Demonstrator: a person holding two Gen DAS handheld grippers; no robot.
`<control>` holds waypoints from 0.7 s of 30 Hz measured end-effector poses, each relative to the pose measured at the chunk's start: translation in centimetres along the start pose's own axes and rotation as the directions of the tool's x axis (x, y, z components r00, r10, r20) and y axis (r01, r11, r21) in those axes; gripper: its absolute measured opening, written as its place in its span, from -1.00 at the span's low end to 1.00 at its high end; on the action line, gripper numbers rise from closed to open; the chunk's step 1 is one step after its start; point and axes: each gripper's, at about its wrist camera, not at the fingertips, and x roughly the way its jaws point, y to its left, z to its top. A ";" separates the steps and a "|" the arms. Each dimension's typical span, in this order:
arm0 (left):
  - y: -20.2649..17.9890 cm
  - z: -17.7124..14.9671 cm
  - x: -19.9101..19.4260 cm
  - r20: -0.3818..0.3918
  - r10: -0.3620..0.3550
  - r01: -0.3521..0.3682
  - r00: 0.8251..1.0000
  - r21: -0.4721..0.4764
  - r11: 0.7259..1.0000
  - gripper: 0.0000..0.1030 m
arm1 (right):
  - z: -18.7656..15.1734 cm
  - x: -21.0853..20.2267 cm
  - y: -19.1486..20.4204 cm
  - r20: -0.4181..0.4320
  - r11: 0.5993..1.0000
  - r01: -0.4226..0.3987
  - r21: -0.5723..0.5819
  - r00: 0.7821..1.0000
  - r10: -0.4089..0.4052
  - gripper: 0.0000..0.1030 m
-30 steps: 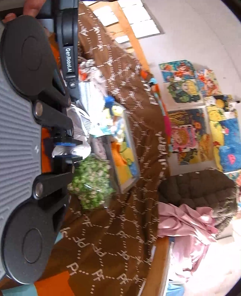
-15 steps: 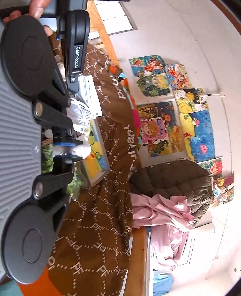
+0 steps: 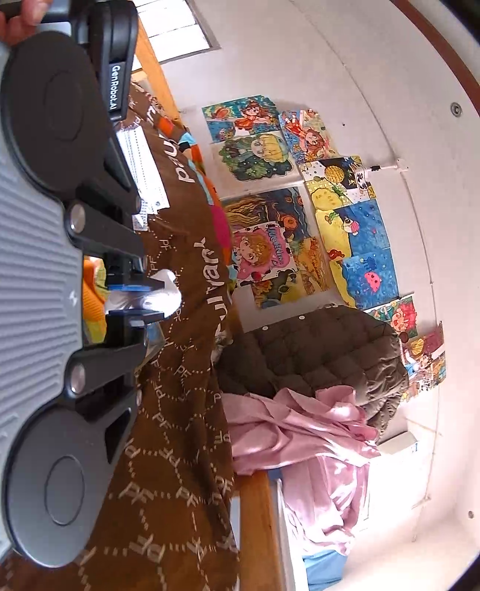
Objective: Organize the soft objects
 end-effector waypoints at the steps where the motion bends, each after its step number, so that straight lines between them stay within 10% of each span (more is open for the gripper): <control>1: 0.2 0.3 0.7 0.002 0.004 -0.004 1.000 -0.001 1.000 -0.92 | 0.0 1.2 -0.5 -0.003 1.000 -0.002 0.013 1.000 0.002 -0.81; 21: 1.6 2.2 15.4 -0.057 0.075 -0.077 0.996 -0.035 0.996 -0.92 | -3.2 12.4 -6.8 -0.151 0.965 -0.046 0.260 0.985 0.088 -0.81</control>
